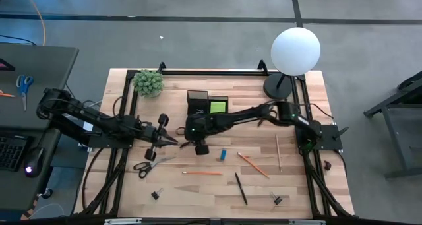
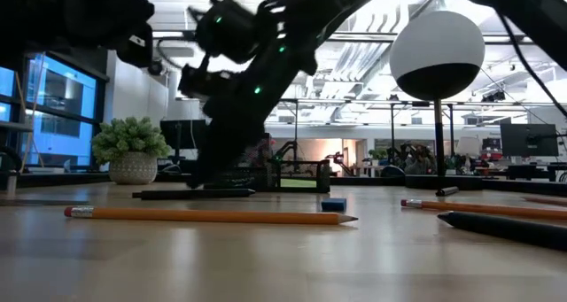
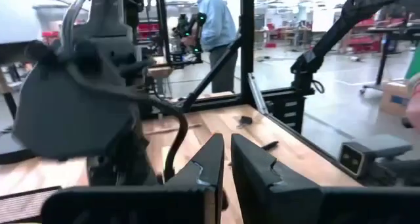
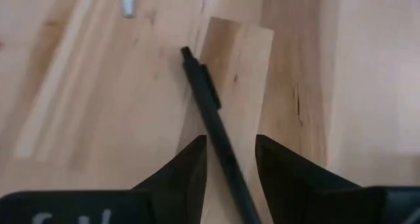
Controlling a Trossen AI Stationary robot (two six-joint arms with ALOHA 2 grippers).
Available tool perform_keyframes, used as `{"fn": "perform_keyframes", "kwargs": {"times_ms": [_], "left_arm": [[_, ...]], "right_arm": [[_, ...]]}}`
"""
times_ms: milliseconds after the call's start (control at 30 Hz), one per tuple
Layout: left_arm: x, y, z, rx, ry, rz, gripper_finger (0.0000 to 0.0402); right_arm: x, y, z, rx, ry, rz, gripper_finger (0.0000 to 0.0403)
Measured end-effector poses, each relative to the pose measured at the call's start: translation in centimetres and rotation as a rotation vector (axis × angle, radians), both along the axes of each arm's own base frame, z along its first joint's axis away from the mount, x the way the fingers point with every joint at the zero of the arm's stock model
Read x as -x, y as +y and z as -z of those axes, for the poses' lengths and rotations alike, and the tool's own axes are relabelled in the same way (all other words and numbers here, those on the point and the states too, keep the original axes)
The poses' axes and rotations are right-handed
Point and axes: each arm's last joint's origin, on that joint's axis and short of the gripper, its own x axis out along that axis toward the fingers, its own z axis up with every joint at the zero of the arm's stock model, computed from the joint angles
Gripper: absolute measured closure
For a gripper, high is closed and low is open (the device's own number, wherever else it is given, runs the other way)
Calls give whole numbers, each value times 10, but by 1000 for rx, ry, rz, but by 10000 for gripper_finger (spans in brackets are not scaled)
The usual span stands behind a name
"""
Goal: Pick and place office supplies into organizer
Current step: Put the middle left black ball pen into the organizer bin
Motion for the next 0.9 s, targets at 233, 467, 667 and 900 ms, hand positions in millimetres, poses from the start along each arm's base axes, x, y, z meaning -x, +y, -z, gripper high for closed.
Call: {"fn": "perform_keyframes", "kwargs": {"times_ms": [233, 467, 667, 900], "left_arm": [[2, 1, -4, -12, -31, -19, 394], [7, 1, -10, -3, -66, -17, 400], [12, 2, -17, -15, -119, -10, 393], [21, 5, -23, -82, -150, -95, 391]], "right_arm": [[-6, 5, 13, 38, 49, -36, 286], [-1, 7, 13, 34, 96, -43, 351], [-1, 9, 13, 52, 91, -78, 389], [-4, -7, 9, -15, 77, -48, 378]]}}
